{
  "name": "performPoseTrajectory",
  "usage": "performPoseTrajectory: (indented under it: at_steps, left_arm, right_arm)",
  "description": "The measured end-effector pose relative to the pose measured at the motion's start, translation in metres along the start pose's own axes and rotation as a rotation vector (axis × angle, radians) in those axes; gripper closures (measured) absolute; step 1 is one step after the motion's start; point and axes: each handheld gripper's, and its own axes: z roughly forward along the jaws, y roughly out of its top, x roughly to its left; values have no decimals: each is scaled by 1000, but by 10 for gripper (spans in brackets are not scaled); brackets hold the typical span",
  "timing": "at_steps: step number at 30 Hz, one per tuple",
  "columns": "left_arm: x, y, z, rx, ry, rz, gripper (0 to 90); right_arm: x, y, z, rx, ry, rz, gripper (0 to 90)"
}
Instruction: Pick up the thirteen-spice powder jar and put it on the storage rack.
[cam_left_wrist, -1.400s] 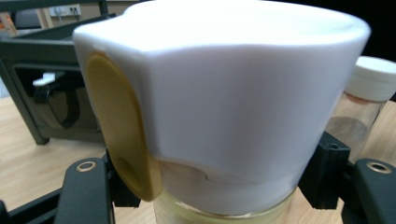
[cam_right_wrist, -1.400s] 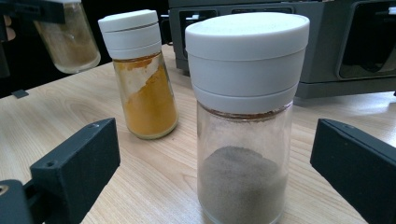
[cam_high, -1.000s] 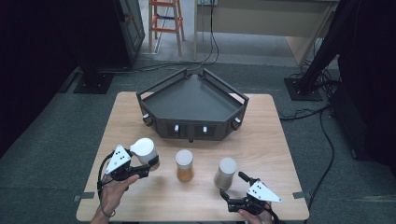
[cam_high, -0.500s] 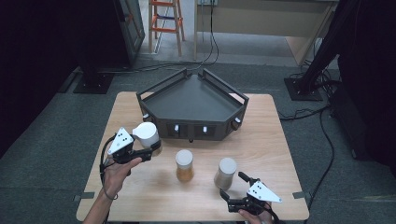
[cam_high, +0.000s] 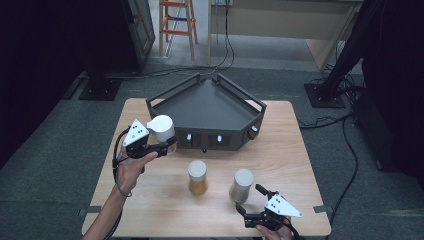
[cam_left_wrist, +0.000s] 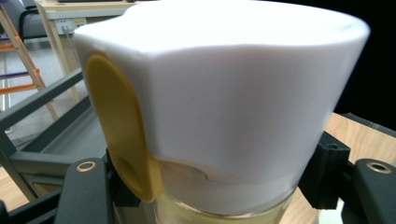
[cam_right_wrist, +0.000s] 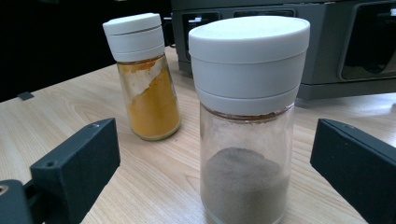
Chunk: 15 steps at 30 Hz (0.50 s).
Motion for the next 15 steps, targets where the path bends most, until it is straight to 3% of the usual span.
performPoseTrajectory:
  at_steps: [15]
  left_arm:
    - [6, 32, 29, 17, 57, 3, 304]
  right_arm:
    - [0, 0, 0, 2, 4, 2, 14]
